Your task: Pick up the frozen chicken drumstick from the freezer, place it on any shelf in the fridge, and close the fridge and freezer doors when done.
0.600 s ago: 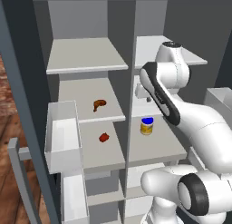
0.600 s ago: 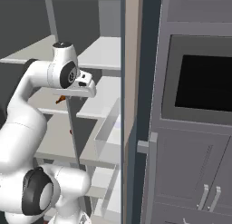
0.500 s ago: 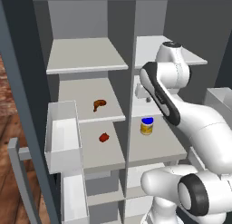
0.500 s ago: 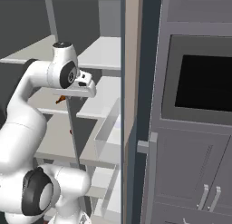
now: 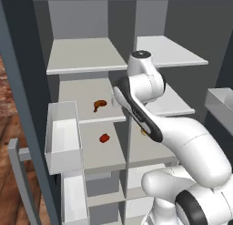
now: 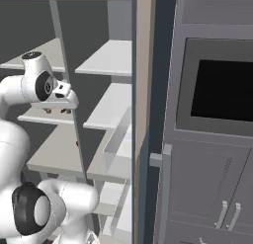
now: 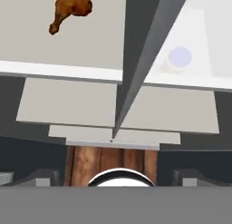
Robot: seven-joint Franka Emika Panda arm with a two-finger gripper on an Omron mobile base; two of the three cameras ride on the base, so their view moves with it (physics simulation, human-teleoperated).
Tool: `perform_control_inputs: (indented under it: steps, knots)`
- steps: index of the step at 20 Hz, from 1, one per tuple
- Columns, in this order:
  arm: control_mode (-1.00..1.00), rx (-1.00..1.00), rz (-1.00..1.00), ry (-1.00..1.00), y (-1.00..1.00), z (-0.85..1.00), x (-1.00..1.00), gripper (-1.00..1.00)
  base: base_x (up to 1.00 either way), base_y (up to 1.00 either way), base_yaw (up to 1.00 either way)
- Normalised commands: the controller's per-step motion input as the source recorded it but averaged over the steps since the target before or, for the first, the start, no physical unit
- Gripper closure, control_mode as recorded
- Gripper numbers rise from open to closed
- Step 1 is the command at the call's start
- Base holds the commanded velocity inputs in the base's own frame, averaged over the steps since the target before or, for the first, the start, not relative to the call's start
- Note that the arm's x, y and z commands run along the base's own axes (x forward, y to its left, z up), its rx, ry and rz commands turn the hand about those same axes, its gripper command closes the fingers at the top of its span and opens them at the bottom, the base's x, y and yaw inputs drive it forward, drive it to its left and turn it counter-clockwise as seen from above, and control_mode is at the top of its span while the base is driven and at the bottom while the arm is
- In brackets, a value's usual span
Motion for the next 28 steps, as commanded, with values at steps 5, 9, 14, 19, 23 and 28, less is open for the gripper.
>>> perform_control_inputs:
  steps: [5,9,14,19,23,28]
  knots:
    - [-1.00,0.00,-0.08,-0.01,0.67,-0.46,0.23,-1.00,0.00,0.00,0.00]
    - [-1.00,0.00,-0.10,-0.05,0.43,-0.58,0.41,-1.00,0.00,0.00,0.00]
    - [-1.00,0.00,-0.11,-0.11,0.33,-0.29,0.53,-1.00,0.00,0.00,0.00]
    - [-1.00,0.04,-0.13,-0.09,0.08,-0.01,0.57,-1.00,0.00,0.00,0.00]
    - [-1.00,0.08,-0.11,-0.01,0.00,0.00,0.53,-1.00,0.00,0.00,0.00]
    - [-1.00,0.03,-0.11,0.00,0.18,0.00,0.54,-1.00,0.00,0.00,0.00]
